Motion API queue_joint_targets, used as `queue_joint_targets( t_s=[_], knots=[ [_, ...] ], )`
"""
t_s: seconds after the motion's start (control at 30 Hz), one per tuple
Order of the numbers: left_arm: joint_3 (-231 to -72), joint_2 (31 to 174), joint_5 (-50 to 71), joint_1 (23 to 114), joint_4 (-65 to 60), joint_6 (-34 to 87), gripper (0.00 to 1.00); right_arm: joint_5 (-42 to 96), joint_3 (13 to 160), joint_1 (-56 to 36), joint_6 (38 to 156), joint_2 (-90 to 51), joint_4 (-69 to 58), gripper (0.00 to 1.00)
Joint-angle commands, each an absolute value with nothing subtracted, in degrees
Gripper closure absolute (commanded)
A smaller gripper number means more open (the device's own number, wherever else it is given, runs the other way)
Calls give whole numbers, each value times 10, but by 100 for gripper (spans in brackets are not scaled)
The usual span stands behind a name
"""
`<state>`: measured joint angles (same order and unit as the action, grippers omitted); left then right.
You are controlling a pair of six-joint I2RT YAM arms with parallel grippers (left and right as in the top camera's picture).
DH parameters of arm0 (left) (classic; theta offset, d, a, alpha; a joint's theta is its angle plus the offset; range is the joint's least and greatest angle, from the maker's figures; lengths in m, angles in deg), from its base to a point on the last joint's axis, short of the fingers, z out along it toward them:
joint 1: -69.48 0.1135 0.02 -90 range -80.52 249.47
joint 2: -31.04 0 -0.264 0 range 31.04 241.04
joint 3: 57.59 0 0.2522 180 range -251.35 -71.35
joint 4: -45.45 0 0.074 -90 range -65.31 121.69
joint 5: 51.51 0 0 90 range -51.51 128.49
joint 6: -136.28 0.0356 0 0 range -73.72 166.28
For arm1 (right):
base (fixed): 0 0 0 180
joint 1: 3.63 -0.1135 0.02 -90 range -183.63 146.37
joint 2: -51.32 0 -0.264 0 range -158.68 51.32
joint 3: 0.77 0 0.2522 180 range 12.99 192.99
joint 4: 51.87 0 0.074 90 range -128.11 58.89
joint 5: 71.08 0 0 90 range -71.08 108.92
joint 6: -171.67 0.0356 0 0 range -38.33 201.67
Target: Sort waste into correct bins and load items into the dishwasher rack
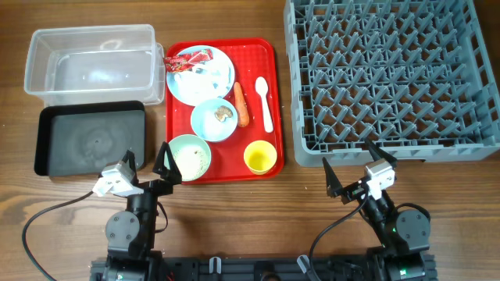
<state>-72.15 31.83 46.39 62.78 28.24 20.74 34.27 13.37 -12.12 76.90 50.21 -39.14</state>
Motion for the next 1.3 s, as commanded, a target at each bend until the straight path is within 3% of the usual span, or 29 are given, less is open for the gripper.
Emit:
queue_joint_targets(
  t_s=[0.0,1.27],
  knots=[
    [-717,314,469,624,284,219,0,339,133,-124,775,508,-393,0],
    [-717,314,469,624,284,219,0,342,133,-124,781,508,-393,0]
  ],
)
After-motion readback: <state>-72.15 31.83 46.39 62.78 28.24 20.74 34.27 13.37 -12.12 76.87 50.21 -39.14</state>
